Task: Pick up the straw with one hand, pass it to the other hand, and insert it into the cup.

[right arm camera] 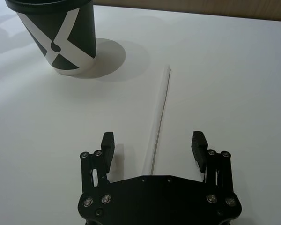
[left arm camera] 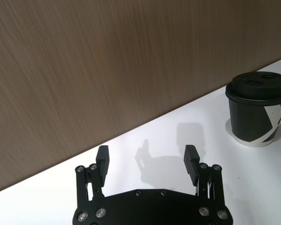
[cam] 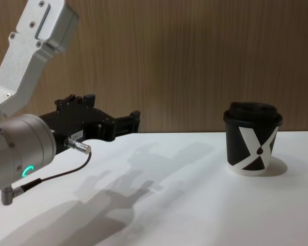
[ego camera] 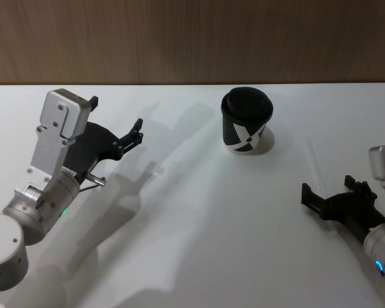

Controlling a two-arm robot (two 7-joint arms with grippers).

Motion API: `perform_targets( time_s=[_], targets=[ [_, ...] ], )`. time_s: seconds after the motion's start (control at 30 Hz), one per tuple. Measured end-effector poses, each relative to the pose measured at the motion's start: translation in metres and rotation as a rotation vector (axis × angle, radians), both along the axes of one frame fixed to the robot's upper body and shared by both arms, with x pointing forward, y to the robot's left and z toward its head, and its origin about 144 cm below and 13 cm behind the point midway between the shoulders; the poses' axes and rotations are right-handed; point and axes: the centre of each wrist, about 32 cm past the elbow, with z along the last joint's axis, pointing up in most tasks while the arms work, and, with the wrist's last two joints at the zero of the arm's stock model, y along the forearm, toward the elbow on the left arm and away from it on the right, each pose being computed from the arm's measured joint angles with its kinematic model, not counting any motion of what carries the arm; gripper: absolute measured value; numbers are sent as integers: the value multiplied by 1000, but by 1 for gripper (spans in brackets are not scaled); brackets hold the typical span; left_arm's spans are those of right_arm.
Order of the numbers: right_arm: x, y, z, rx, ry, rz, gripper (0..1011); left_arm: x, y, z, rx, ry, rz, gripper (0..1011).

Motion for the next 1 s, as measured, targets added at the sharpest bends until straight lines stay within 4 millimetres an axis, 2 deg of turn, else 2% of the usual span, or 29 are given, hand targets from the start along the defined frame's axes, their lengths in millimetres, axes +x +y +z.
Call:
perform_targets(
  time_s=[1.0],
  targets=[
    [6,-5,-2,-34,7,15,1001,0,0,0,0,0,0,1003]
  ],
)
